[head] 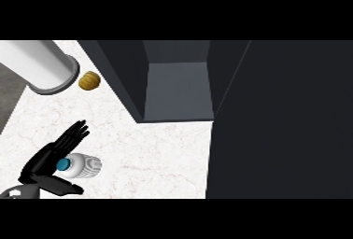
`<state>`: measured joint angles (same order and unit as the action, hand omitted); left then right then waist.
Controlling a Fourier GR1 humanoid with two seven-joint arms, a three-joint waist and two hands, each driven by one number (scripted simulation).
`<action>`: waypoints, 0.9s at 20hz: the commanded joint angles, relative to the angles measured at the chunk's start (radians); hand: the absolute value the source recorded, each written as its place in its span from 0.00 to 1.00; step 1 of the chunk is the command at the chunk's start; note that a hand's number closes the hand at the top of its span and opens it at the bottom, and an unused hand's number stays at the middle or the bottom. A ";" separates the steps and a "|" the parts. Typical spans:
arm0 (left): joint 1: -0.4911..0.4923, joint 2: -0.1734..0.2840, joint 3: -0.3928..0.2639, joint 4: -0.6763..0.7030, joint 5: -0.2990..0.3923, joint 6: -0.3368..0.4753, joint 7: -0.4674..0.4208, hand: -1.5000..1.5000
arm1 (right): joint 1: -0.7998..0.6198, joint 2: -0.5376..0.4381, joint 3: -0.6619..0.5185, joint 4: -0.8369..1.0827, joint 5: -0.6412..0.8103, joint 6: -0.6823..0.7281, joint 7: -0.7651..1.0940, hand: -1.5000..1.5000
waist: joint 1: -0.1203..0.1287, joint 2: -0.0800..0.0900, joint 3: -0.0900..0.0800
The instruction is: Pick up the bottled water, place it into the cabinet and close the cabinet
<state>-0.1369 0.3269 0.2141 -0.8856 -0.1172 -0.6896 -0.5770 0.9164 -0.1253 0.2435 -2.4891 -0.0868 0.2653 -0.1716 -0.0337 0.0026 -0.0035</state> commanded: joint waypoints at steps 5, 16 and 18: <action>-0.047 -0.020 -0.106 0.189 -0.030 -0.132 -0.185 0.00 | 0.061 -0.006 0.042 -0.072 -0.002 0.009 0.007 0.00 | -0.008 0.000 -0.001; -0.083 -0.056 -0.129 0.370 0.019 -0.087 -0.297 1.00 | 0.082 -0.003 0.048 -0.087 -0.004 0.010 -0.024 0.00 | -0.004 0.004 -0.003; -0.145 -0.041 -0.124 0.395 0.042 -0.126 -0.250 1.00 | 0.082 -0.030 -0.008 -0.107 -0.059 0.014 0.011 0.00 | -0.003 0.006 -0.001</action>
<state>-0.2390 0.2908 0.0905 -0.5554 -0.0968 -0.6510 -0.7233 0.9715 -0.1311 0.2655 -2.4848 -0.0706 0.2782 -0.2230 -0.0372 0.0055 -0.0037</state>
